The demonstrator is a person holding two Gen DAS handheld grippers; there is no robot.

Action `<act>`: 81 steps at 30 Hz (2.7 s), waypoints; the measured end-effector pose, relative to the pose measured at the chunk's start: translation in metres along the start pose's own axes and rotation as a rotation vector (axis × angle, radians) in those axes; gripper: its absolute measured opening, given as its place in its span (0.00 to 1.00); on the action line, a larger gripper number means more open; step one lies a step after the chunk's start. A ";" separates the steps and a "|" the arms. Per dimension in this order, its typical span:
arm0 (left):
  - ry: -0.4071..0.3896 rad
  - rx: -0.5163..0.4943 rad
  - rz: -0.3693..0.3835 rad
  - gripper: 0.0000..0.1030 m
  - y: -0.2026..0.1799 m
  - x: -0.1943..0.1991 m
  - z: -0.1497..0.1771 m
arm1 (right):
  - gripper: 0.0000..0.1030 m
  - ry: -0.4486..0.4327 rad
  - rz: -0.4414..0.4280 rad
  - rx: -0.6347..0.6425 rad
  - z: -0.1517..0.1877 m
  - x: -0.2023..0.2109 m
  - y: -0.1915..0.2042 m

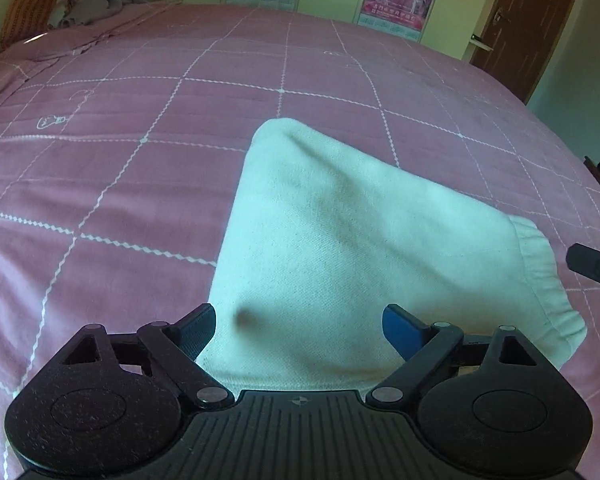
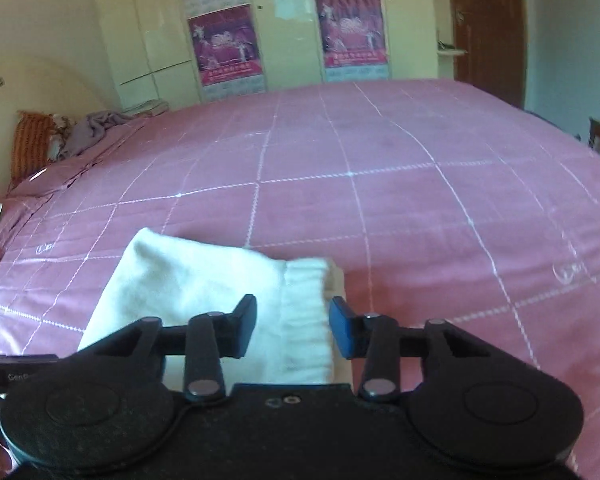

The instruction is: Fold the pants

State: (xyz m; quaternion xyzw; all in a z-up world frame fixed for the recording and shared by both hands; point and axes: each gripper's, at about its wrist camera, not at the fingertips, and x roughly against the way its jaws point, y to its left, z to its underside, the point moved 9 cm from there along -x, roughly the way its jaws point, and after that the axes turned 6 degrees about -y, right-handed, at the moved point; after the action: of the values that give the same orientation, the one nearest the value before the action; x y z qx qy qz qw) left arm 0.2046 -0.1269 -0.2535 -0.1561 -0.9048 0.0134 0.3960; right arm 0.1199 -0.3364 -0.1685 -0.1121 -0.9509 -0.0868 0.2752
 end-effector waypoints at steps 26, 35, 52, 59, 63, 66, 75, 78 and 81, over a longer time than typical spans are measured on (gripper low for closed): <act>0.018 -0.127 -0.002 0.95 -0.032 -0.035 -0.028 | 0.33 0.077 -0.001 0.147 0.001 -0.049 0.016; 0.086 -0.083 -0.075 1.00 -0.023 -0.105 -0.033 | 0.46 0.176 0.058 0.124 0.031 -0.115 -0.014; 0.063 -0.100 -0.004 1.00 -0.013 -0.030 0.025 | 0.76 0.252 -0.031 -0.048 0.066 -0.063 -0.028; 0.064 -0.060 0.025 1.00 -0.002 -0.001 0.038 | 0.76 0.276 -0.101 -0.223 0.082 -0.031 -0.035; 0.045 0.039 0.026 1.00 0.018 0.004 0.021 | 0.83 0.278 -0.116 -0.234 0.075 -0.029 -0.040; 0.107 0.096 0.038 1.00 0.035 -0.015 0.019 | 0.89 0.295 -0.128 -0.234 0.071 -0.036 -0.045; 0.175 0.199 0.227 0.96 0.038 -0.054 0.017 | 0.78 0.363 -0.281 -0.339 0.077 -0.065 -0.046; 0.198 0.244 0.336 0.61 0.021 -0.051 0.012 | 0.69 0.369 -0.325 -0.351 0.075 -0.071 -0.038; 0.195 0.230 0.396 0.61 0.018 -0.049 0.012 | 0.49 0.387 -0.461 -0.428 0.068 -0.062 -0.039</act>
State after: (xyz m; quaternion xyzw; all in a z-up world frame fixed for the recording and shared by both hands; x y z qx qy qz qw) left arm 0.2318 -0.1228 -0.2992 -0.2846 -0.8067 0.1785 0.4862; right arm 0.1265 -0.3684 -0.2631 0.0687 -0.8417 -0.3630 0.3937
